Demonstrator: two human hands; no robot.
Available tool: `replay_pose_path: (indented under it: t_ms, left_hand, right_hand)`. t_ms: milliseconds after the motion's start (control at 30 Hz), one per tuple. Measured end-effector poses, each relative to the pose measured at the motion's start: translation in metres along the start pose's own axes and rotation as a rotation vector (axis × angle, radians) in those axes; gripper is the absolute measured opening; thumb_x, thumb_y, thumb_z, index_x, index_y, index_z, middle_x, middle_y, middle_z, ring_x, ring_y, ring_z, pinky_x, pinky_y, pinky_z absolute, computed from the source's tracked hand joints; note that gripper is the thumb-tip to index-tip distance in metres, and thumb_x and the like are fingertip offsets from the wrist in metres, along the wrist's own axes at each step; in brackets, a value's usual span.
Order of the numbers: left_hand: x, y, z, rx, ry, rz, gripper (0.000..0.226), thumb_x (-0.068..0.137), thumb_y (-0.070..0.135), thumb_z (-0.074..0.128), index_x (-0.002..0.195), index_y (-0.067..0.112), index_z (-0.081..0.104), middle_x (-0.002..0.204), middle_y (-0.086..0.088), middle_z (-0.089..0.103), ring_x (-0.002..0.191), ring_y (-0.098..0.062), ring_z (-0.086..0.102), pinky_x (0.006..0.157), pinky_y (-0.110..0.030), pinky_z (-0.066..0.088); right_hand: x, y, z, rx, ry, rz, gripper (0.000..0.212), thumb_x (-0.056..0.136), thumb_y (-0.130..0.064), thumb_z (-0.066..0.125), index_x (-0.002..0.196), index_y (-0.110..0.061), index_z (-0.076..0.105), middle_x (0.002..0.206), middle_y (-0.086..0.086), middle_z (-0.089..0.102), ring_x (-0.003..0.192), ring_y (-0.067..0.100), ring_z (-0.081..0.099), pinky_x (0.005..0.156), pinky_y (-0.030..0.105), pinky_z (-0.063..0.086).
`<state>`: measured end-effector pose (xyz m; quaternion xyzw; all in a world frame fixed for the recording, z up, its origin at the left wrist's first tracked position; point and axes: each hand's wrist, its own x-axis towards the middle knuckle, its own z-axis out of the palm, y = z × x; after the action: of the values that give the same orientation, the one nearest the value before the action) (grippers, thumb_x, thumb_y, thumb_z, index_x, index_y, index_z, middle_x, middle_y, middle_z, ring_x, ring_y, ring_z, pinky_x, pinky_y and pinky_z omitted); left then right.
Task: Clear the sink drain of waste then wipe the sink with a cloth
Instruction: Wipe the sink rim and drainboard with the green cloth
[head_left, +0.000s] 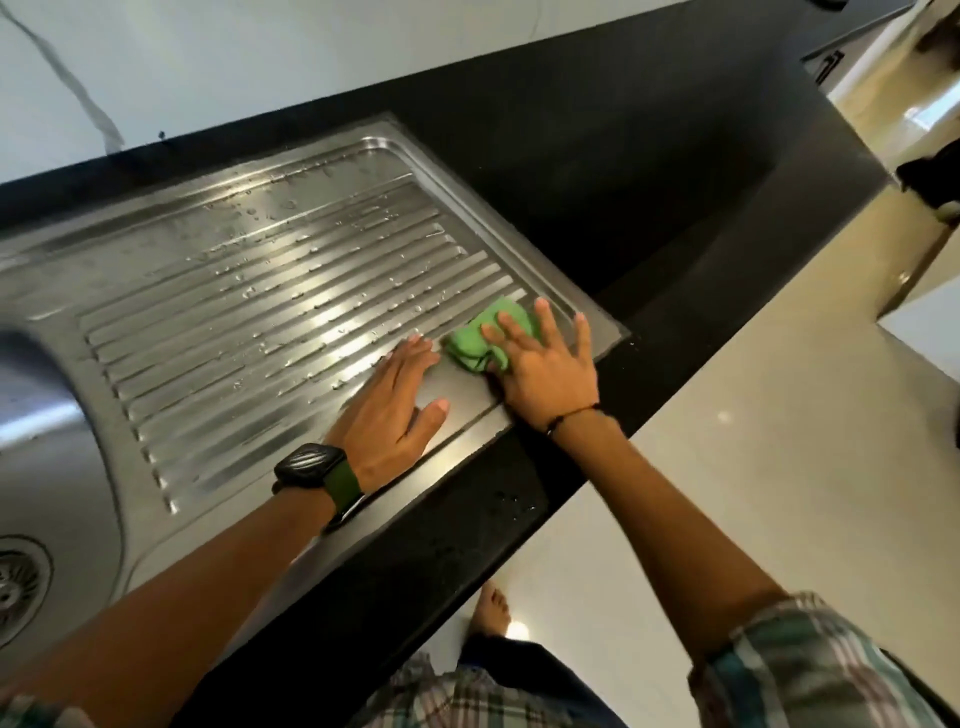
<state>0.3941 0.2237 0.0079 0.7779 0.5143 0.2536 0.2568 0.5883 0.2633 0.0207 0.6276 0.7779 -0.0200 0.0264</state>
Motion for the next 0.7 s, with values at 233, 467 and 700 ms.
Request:
replay_pose_path:
  t_ms: [233, 467, 700]
  left_hand:
    - [0.002, 0.007, -0.002, 0.059, 0.009, -0.041, 0.076, 0.080, 0.052, 0.026, 0.137, 0.003, 0.033, 0.148, -0.015, 0.030, 0.142, -0.022, 0.020, 0.116, -0.035, 0.020]
    - [0.006, 0.008, -0.001, 0.122, 0.014, -0.038, 0.073, 0.081, 0.049, 0.029, 0.136, 0.000, 0.035, 0.147, -0.019, 0.033, 0.140, -0.024, 0.018, 0.115, -0.040, 0.018]
    - [0.030, 0.015, 0.011, 0.155, 0.080, -0.087, 0.069, 0.084, 0.047, 0.026, 0.141, 0.008, 0.029, 0.151, -0.013, 0.026, 0.142, -0.016, 0.011, 0.117, -0.033, 0.007]
  right_hand:
    - [0.022, 0.000, -0.007, 0.160, 0.031, 0.059, 0.047, 0.095, -0.034, 0.037, 0.140, -0.020, 0.032, 0.153, 0.003, 0.027, 0.145, 0.029, 0.005, 0.116, 0.049, 0.001]
    - [-0.036, 0.001, -0.021, 0.512, -0.118, -0.358, 0.042, 0.096, -0.028, 0.043, 0.135, -0.015, 0.044, 0.148, 0.006, 0.039, 0.143, 0.019, 0.021, 0.115, 0.027, -0.003]
    - [-0.015, 0.046, -0.060, 0.643, 0.408, -0.198, 0.044, 0.090, -0.014, 0.053, 0.133, -0.012, 0.046, 0.128, 0.017, 0.058, 0.122, 0.031, 0.051, 0.110, 0.042, 0.032]
